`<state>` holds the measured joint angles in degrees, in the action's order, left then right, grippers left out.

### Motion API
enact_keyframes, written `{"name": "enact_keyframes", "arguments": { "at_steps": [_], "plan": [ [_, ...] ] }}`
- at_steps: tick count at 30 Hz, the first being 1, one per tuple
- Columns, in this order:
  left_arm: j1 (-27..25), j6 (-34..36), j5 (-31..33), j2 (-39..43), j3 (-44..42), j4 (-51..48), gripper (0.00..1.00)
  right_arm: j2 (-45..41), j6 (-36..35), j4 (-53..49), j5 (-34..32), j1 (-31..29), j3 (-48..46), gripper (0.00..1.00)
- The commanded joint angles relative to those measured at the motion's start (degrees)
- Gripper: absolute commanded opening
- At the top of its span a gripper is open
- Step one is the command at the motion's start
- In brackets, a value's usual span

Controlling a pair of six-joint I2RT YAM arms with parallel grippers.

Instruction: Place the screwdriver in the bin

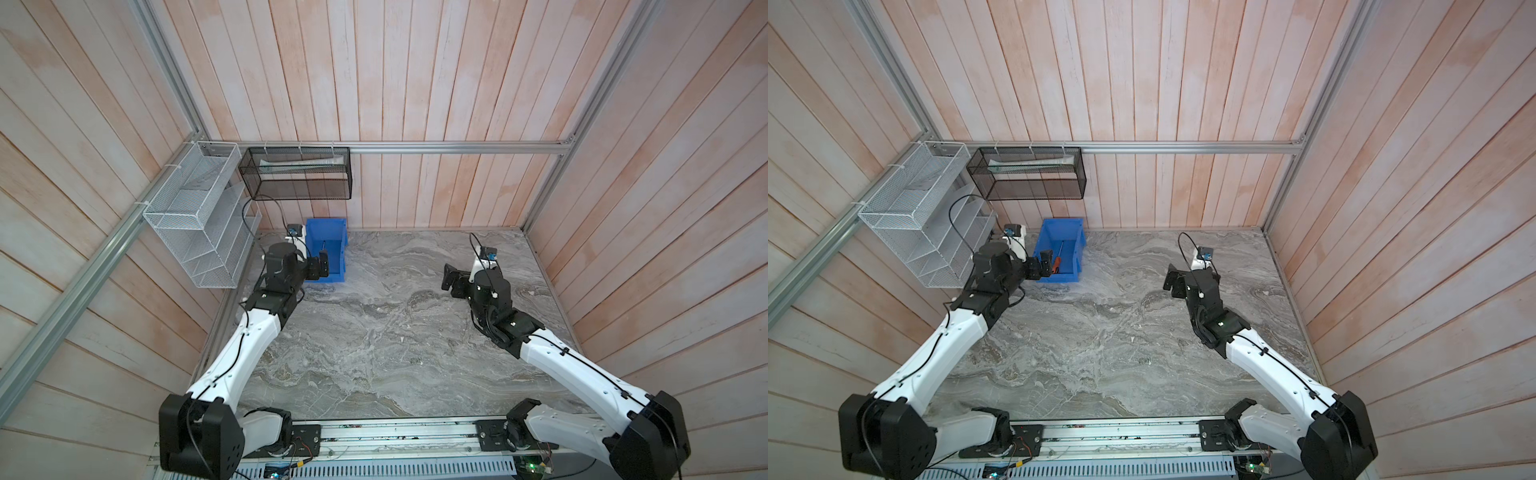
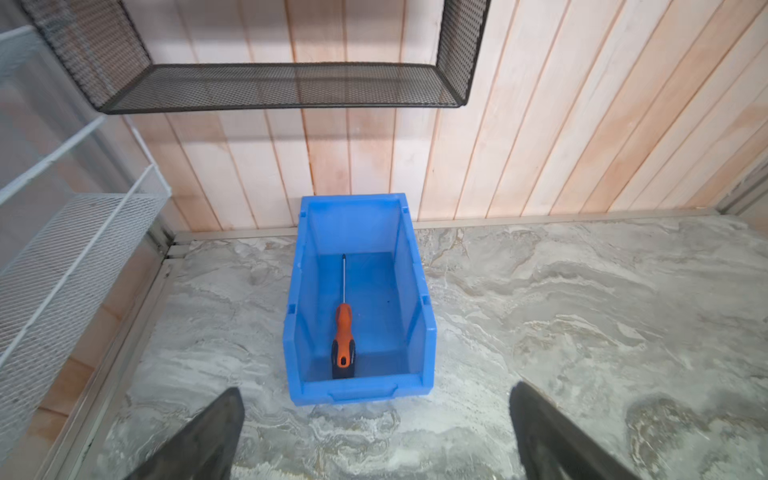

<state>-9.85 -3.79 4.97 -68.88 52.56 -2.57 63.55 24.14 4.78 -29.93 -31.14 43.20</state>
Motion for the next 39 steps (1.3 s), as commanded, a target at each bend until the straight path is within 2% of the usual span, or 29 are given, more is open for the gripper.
{"name": "enact_keyframes", "arguments": {
  "at_steps": [1, 5, 8, 10, 14, 20, 23, 24, 25, 28, 31, 35, 37, 39],
  "plan": [
    [0.2, -4.4, 10.3, 1.8, -9.4, 12.2, 1.0, -1.0, 3.3, 5.0, -15.2, 2.0, -5.9, 0.98],
    [0.3, -5.3, 26.3, 4.0, -21.7, 24.7, 1.0, 0.0, -2.0, 15.6, -24.9, 3.2, -13.4, 0.98],
    [0.8, -5.5, 35.0, 1.7, -30.9, 39.8, 1.0, 3.8, -4.3, 17.5, -25.5, 4.4, -15.0, 0.98],
    [1.9, -6.9, 33.9, -1.4, -33.7, 45.8, 1.0, 6.9, -3.0, 15.3, -24.5, 4.9, -14.2, 0.98],
    [2.1, -8.7, 33.6, -8.9, -30.5, 43.3, 1.0, 9.0, -1.1, 15.0, -25.8, 4.9, -14.6, 0.98],
    [3.5, -2.9, 31.2, -15.4, -29.8, 52.6, 1.0, 8.9, -6.5, 21.6, -29.2, 4.9, -16.5, 0.98],
    [6.3, -4.7, 26.5, -17.9, -28.9, 52.1, 1.0, 9.7, -6.9, 21.6, -30.5, 5.1, -16.2, 0.98],
    [6.6, -4.0, 26.0, -18.4, -29.0, 53.5, 1.0, 9.9, -6.8, 21.5, -30.7, 5.1, -16.0, 0.98],
    [6.6, -4.4, 24.5, -18.0, -28.0, 50.2, 1.0, 10.1, -6.8, 21.6, -30.8, 5.1, -15.8, 0.98],
    [6.8, -1.4, 18.8, -18.7, -28.7, 53.3, 1.0, 10.8, -7.3, 23.7, -31.9, 5.4, -15.7, 0.98],
    [6.8, -1.0, 17.4, -18.3, -29.2, 53.5, 1.0, 12.1, -10.3, 29.0, -33.3, 5.8, -17.4, 0.98],
    [6.7, -1.0, 16.5, -18.2, -29.4, 54.0, 1.0, 16.0, -7.1, 28.0, -34.4, 7.8, -18.4, 0.98],
    [6.6, 0.5, 15.5, -17.5, -31.3, 56.9, 1.0, 17.9, -5.5, 27.6, -34.9, 7.6, -19.0, 0.98],
    [6.0, 2.2, 12.6, -16.3, -36.1, 65.0, 1.0, 18.9, -4.6, 26.1, -35.4, 7.4, -18.4, 0.98]
  ]
}}
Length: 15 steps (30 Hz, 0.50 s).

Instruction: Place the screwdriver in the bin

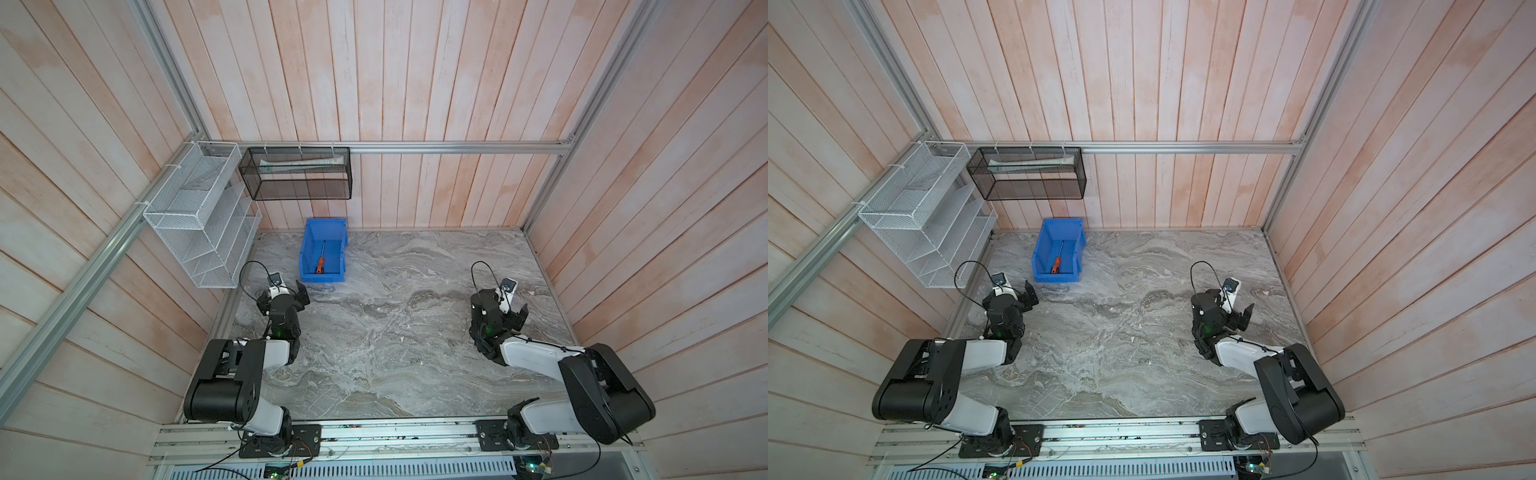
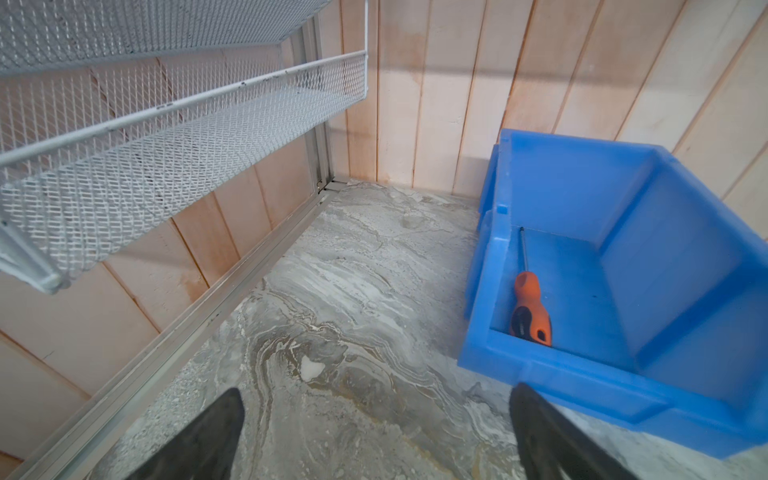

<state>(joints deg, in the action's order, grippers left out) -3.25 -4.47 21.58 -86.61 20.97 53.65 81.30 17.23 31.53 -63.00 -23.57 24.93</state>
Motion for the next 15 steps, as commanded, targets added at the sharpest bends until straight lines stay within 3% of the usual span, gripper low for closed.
{"name": "enact_keyframes", "arguments": {
  "at_steps": [1, 3, 4, 7, 10, 11, 13, 15],
  "plan": [
    [-0.7, 3.8, -6.4, 1.6, -7.7, 13.9, 1.0, 1.4, 1.3, 0.7, -2.4, -0.3, -0.4, 0.98],
    [-1.4, 7.5, -11.6, -4.8, -14.6, 34.5, 1.0, 1.4, -0.5, 4.1, -1.3, -0.4, -1.2, 0.98],
    [-3.7, 9.3, -7.6, -7.2, -15.6, 39.8, 1.0, 1.4, -1.7, 6.3, -0.7, -0.3, -1.9, 0.98],
    [-3.8, 8.5, -6.6, -3.7, -13.7, 30.4, 1.0, 2.0, -6.2, 14.8, 1.0, -0.3, -3.6, 0.98],
    [0.7, 4.9, -13.3, -2.0, -5.5, 12.3, 1.0, 4.3, -10.8, 21.8, 1.0, -0.4, -3.7, 0.98],
    [2.6, 3.6, -16.3, -1.8, -4.8, 10.7, 1.0, 5.0, -12.8, 25.2, 1.3, -0.4, -4.1, 0.98],
    [2.9, 3.4, -16.5, -1.9, -4.7, 10.9, 1.0, 6.4, -17.2, 32.6, 2.8, -0.2, -5.2, 0.98],
    [2.8, 3.4, -16.3, -1.8, -4.7, 10.8, 1.0, 7.5, -17.1, 30.3, 2.9, -0.1, -3.6, 0.98]
  ]
}}
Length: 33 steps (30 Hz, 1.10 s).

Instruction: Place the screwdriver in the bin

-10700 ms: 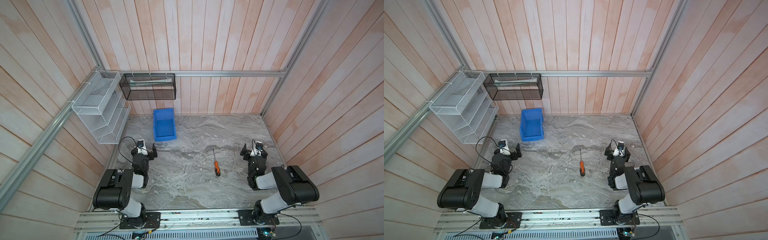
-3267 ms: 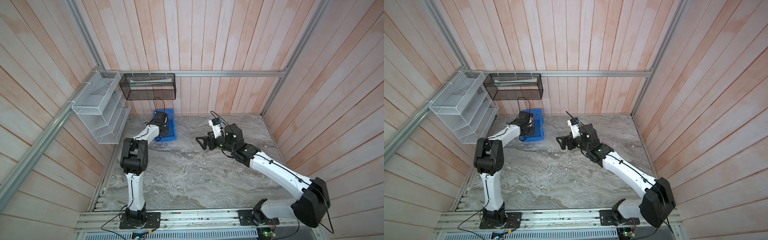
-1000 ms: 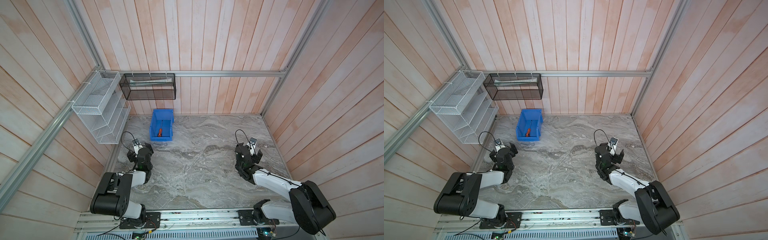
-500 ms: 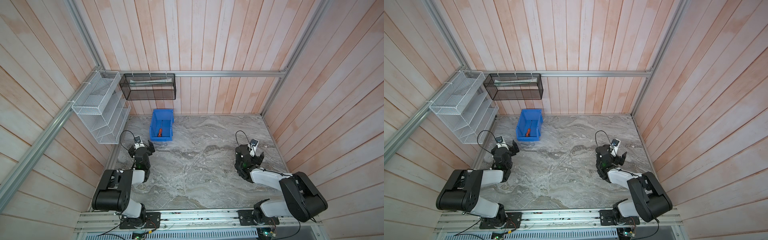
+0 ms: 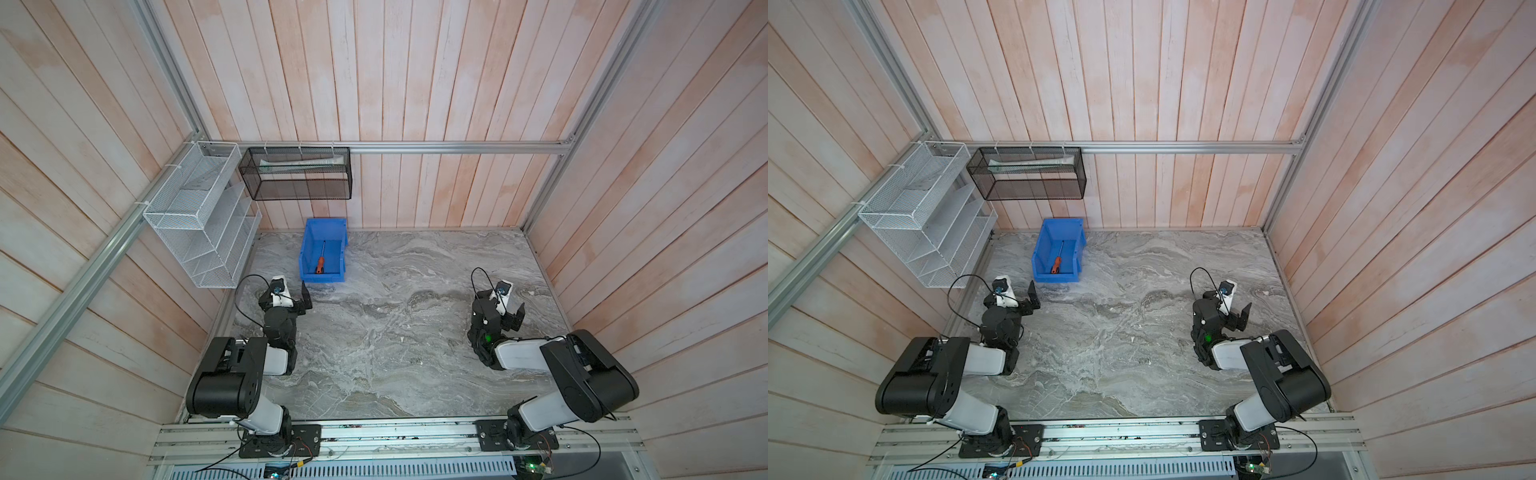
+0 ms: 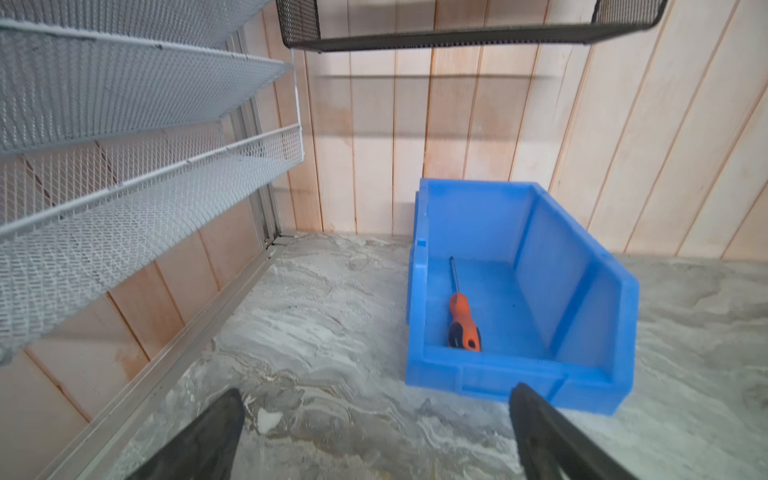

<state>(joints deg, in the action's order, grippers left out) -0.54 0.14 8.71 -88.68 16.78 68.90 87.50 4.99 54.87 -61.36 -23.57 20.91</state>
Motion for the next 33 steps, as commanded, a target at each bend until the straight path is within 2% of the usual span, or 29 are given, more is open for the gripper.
{"name": "enact_keyframes", "arguments": {
  "at_steps": [1, 3, 5, 8, 10, 16, 22, 27, 33],
  "plan": [
    [0.1, -1.1, -3.4, 0.3, -0.5, -4.5, 1.0, 1.4, -5.1, 7.6, 1.3, -0.1, 0.3, 0.98],
    [0.1, -1.2, -3.5, 0.3, -0.4, -4.6, 1.0, 0.7, -7.1, 10.7, 3.8, -0.1, -1.3, 0.98],
    [0.2, -1.1, -3.5, 0.3, -0.5, -4.5, 1.0, 2.8, -15.5, 27.1, 4.1, 0.3, -5.8, 0.98],
    [0.1, -1.2, -3.5, 0.2, -0.5, -4.5, 1.0, 9.6, -21.6, 43.9, 3.8, 0.9, -8.1, 0.99],
    [0.2, -1.2, -3.5, 0.3, -0.4, -4.6, 1.0, 8.3, -20.2, 41.5, 4.1, 0.4, -8.5, 0.98],
    [0.3, -1.2, -3.8, 0.3, -0.4, -4.7, 1.0, 9.6, -22.5, 52.3, 6.3, -0.4, -12.9, 0.98],
    [0.5, -1.4, -4.2, 0.2, -0.3, -4.8, 1.0, 8.7, -21.1, 52.3, 7.9, 0.2, -14.0, 0.98],
    [0.8, -1.4, -5.0, 0.3, -0.2, -5.1, 1.0, 5.2, -15.7, 50.8, 14.1, 3.4, -17.5, 0.98],
    [1.4, -1.5, -6.1, 0.3, -0.1, -5.3, 1.0, 3.1, -13.1, 47.3, 19.3, 5.7, -18.0, 0.98]
  ]
}}
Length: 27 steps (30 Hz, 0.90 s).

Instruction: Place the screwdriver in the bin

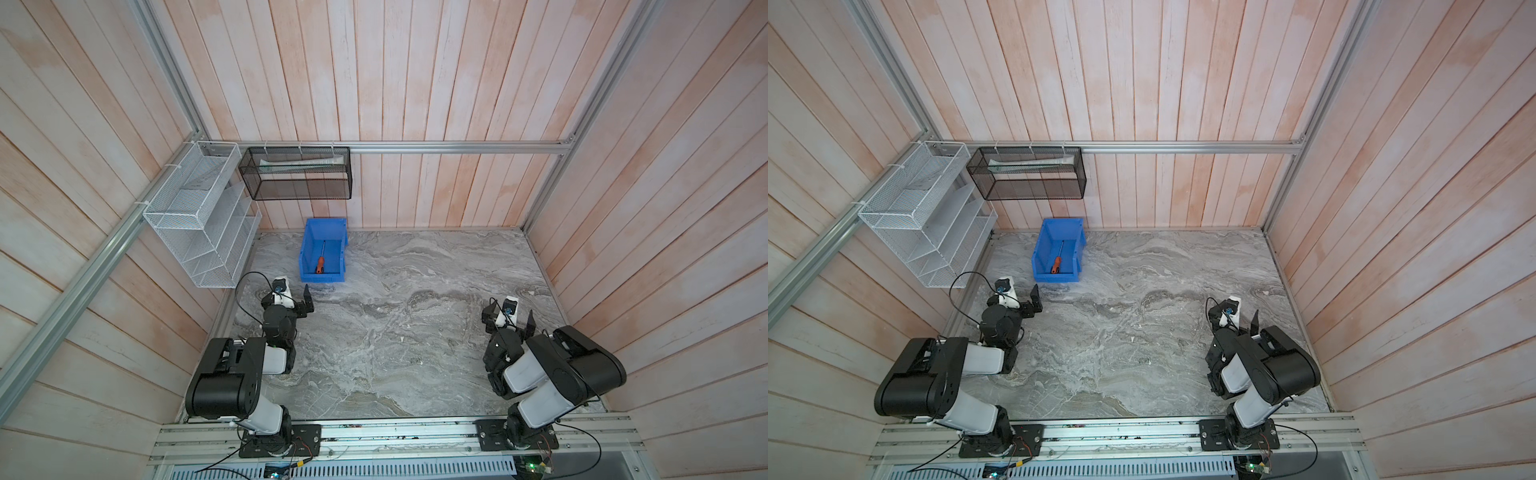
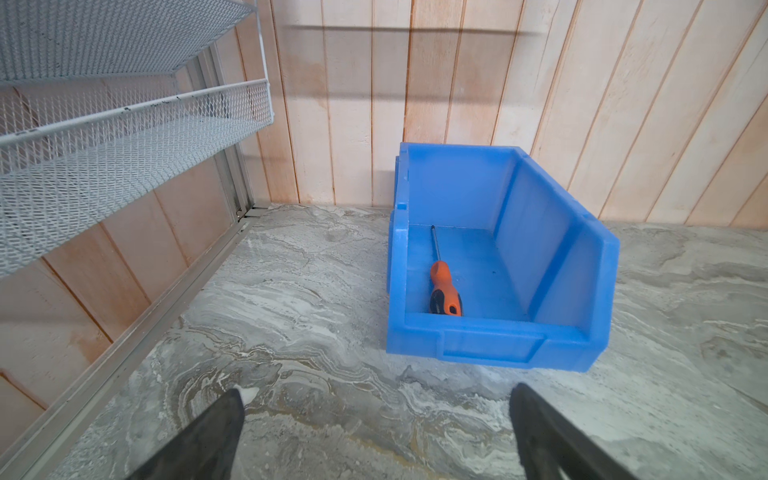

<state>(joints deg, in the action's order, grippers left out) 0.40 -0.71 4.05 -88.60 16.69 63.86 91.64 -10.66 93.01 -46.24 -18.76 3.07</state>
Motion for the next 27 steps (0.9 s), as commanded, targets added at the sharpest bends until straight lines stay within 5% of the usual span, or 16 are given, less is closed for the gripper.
{"name": "enact_keyframes", "arguments": {
  "at_steps": [1, 6, 8, 9, 11, 27],
  "plan": [
    [0.5, -0.7, -1.5, 0.1, 0.0, -0.4, 1.0, -1.8, 3.2, 7.4, 5.6, 1.4, 0.0, 0.98],
    [0.7, -0.9, -1.9, 0.2, 0.0, -0.3, 1.0, -1.3, 12.0, -5.0, 23.9, 12.6, 4.3, 0.98],
    [0.7, -0.9, -1.9, 0.2, -0.1, -0.2, 1.0, -4.6, 15.4, -20.5, 28.8, 15.1, 9.0, 0.98],
    [0.7, -0.9, -1.9, 0.2, 0.0, -0.5, 1.0, -2.2, 13.0, -13.0, 27.6, 14.5, 7.6, 0.98],
    [0.6, -0.9, -2.0, 0.2, 0.1, -0.4, 1.0, -3.7, 14.5, -18.8, 27.6, 14.4, 8.8, 0.98],
    [0.6, -0.9, -2.0, 0.2, 0.0, -0.4, 1.0, -3.1, 13.5, -16.7, 26.8, 13.9, 8.5, 0.98]
  ]
}}
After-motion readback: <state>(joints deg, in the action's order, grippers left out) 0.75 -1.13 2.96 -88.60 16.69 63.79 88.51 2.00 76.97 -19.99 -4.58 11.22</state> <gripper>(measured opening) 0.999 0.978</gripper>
